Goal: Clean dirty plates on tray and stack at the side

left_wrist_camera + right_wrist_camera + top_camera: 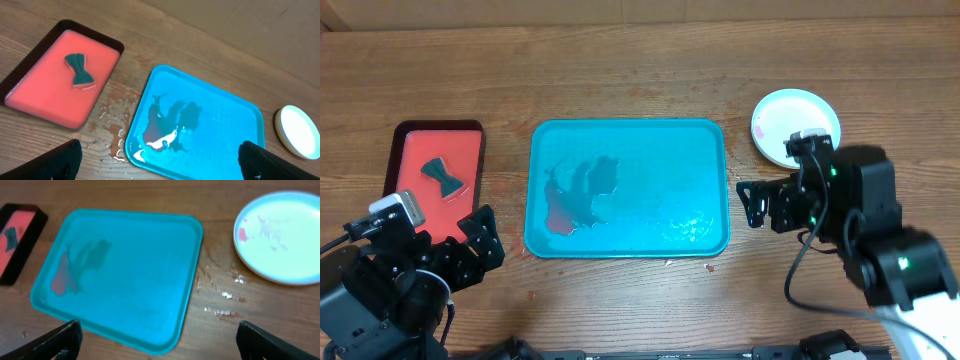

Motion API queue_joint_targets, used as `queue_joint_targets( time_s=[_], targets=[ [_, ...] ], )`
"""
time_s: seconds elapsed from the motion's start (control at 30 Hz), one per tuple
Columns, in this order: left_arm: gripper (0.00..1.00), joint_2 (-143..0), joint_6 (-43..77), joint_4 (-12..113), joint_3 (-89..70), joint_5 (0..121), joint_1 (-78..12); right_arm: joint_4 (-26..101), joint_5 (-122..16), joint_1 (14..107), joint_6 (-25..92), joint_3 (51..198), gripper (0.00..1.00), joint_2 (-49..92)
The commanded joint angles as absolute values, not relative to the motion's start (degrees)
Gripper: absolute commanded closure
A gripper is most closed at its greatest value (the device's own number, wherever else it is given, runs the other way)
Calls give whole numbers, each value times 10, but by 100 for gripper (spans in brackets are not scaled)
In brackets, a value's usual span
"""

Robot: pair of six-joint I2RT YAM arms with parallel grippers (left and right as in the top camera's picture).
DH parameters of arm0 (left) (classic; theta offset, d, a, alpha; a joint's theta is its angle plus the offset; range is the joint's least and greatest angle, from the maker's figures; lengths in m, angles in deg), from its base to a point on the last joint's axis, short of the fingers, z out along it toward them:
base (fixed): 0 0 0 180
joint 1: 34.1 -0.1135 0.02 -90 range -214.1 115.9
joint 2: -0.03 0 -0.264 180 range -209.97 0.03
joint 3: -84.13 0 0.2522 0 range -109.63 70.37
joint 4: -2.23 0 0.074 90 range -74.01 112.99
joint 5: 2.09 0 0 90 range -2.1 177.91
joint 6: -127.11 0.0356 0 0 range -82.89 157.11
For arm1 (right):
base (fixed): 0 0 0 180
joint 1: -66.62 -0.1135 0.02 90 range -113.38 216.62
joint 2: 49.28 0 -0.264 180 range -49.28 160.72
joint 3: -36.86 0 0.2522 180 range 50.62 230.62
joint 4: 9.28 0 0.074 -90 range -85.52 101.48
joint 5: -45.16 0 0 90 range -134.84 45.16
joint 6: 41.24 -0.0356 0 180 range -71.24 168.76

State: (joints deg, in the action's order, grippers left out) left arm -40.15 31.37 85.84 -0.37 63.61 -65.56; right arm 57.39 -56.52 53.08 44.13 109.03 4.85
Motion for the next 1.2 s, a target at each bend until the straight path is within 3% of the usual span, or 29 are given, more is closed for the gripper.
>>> queue_joint_targets(
  time_s=[0.0,0.47,0.9,1.17],
  targets=[
    [0,-401,324,859,1,630,-655,498,-563,529,442,985,0,-70],
    [0,-401,324,859,1,630,-655,151,-543,529,443,607,0,-456],
    [0,-402,324,859,1,630,-655,-12,-523,579,441,509,0,-491],
    [0,-402,324,859,1,630,-655,25,-472,599,441,511,0,-491]
  ],
)
